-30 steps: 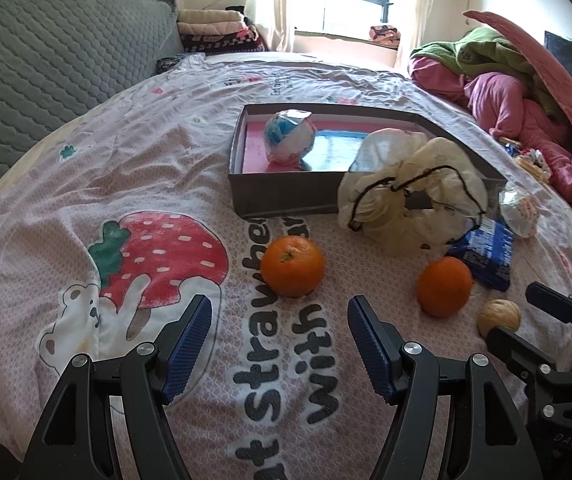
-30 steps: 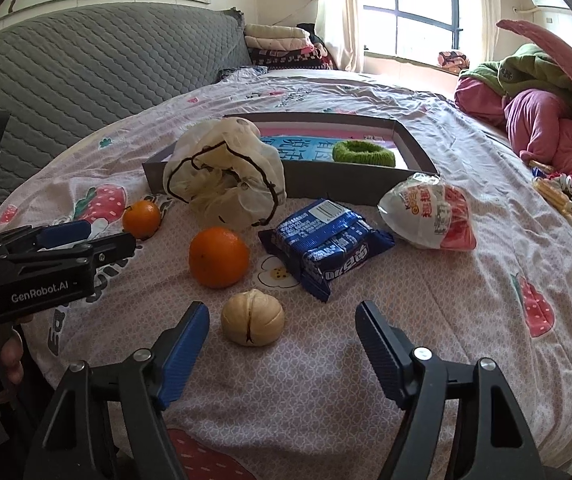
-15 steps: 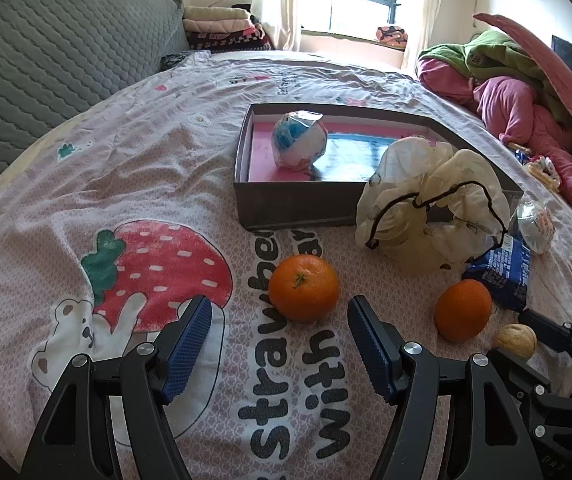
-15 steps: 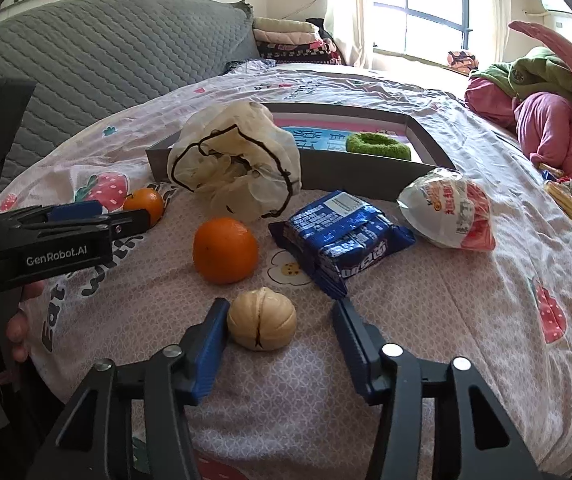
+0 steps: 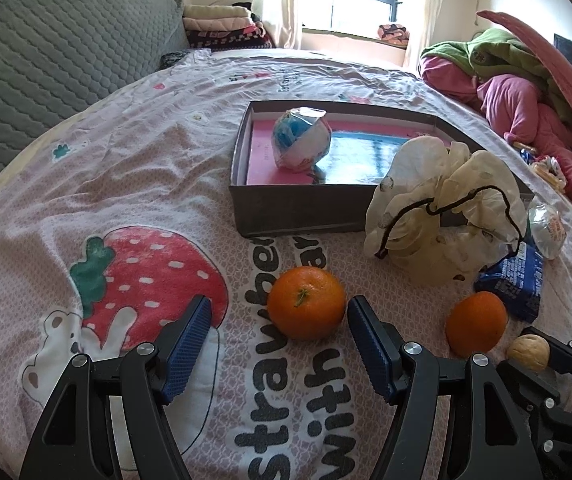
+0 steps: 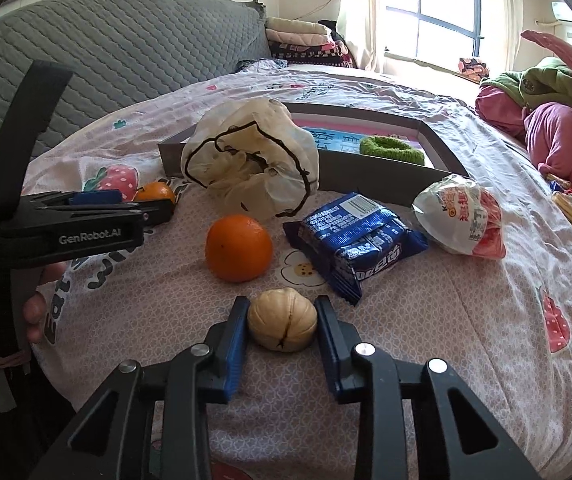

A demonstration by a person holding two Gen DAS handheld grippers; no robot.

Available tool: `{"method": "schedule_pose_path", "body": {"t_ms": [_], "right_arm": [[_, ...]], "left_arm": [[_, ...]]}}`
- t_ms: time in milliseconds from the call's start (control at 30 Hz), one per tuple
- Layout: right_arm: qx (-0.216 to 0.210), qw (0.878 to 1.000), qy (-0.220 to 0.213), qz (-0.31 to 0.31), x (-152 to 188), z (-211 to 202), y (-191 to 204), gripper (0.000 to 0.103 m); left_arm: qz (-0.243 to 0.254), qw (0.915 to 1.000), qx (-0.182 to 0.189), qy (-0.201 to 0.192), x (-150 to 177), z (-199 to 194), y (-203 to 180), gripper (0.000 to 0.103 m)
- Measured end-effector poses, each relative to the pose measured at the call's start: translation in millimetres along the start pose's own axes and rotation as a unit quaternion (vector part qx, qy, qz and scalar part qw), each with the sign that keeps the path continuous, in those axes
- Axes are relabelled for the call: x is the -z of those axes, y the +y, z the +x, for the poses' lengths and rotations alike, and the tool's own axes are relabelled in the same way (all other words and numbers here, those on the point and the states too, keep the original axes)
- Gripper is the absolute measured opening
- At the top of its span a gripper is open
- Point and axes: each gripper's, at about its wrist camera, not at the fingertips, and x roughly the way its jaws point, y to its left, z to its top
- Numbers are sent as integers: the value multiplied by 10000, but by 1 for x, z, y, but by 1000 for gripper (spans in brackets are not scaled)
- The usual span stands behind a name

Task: Organize objects
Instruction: 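Close the right tool on the walnut ball while the left tool closes on the orange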

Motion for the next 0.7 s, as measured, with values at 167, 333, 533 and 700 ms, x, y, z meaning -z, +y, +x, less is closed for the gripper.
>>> {"method": "schedule_pose_path", "body": {"t_ms": [167, 333, 533, 700], "right_arm": [[-8, 10000, -7, -2, 0, -1, 0, 33], [-17, 10000, -22, -15, 0, -2, 1, 33], [-7, 10000, -48, -33, 0, -3, 2, 33], [17, 9999, -122, -59, -1, -4, 2, 33]], "left_arm": [[22, 10000, 21, -2, 0, 3, -2, 72], [114, 9999, -24, 6, 2, 5, -7, 51], [288, 9996, 56, 25, 3, 2, -14, 39], [173, 9995, 276, 22, 3, -3, -12, 39]]}}
